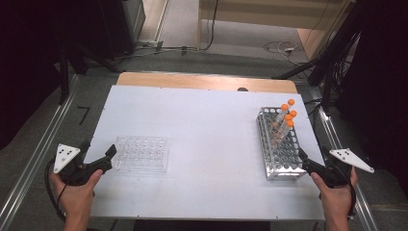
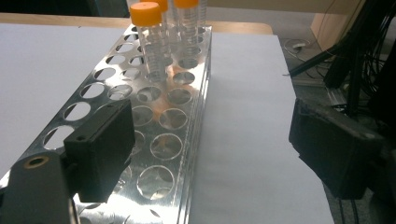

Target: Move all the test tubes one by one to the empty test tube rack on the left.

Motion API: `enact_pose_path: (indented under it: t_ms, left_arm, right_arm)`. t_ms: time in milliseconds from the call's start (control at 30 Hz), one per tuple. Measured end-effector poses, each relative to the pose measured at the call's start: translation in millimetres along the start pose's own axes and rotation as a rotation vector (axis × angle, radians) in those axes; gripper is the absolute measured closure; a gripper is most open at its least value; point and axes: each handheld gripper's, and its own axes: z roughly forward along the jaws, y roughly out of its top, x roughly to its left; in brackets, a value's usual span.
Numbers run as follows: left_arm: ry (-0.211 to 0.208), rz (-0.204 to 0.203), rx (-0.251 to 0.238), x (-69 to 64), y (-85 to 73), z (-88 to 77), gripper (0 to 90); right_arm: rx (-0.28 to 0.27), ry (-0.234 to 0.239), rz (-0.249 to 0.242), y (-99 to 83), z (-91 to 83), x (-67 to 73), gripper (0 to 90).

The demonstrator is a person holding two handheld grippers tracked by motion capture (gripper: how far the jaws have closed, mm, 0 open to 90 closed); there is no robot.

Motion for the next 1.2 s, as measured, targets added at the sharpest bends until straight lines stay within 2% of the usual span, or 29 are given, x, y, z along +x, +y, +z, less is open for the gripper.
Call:
enact_pose_path:
  t_ms: [167,233,400,433,700,767,800,933,1067,1200]
  left_arm:
    - [-0.001,0.001,0.001,-0.5,-0.1,0.5,9.7]
    - [0.000,-0.002,0.002,-0.5,-0.2,0.7,9.7]
    - [0.002,-0.001,0.005,0.1,-0.4,0.8,9.7]
    - [0.004,-0.001,0.008,0.5,-0.6,0.8,9.7]
    - [0.004,0.000,0.010,0.4,-0.9,1.0,9.7]
    - [0.003,0.000,0.010,0.5,-0.9,1.0,9.7]
    - [0.003,0.000,0.010,0.5,-0.9,1.1,9.6]
    - [0.004,-0.002,0.015,0.6,-1.2,1.6,9.7]
    - [0.005,-0.003,0.015,0.5,-1.3,1.8,9.7]
    - [0.005,-0.003,0.015,0.5,-1.3,1.8,9.7]
  right_arm:
    - [-0.002,0.022,-0.020,8.4,10.2,-2.8,13.8]
    - [0.002,0.048,-0.027,13.1,19.6,-3.7,13.9]
    - [0.017,0.070,-0.049,17.3,33.2,-3.5,15.7]
    - [0.019,0.091,-0.049,19.2,38.3,-4.0,16.6]
    - [0.003,0.148,-0.097,27.2,54.3,-0.8,19.1]
    - [0.006,0.153,-0.105,28.0,58.2,-0.8,21.5]
    - [0.001,0.159,-0.111,28.3,59.8,-1.6,25.8]
    - [-0.025,0.209,-0.126,31.0,61.7,-6.5,35.5]
    - [-0.033,0.261,-0.124,32.0,63.8,-8.1,38.6]
    - [-0.018,0.279,-0.142,30.7,68.2,-5.3,43.2]
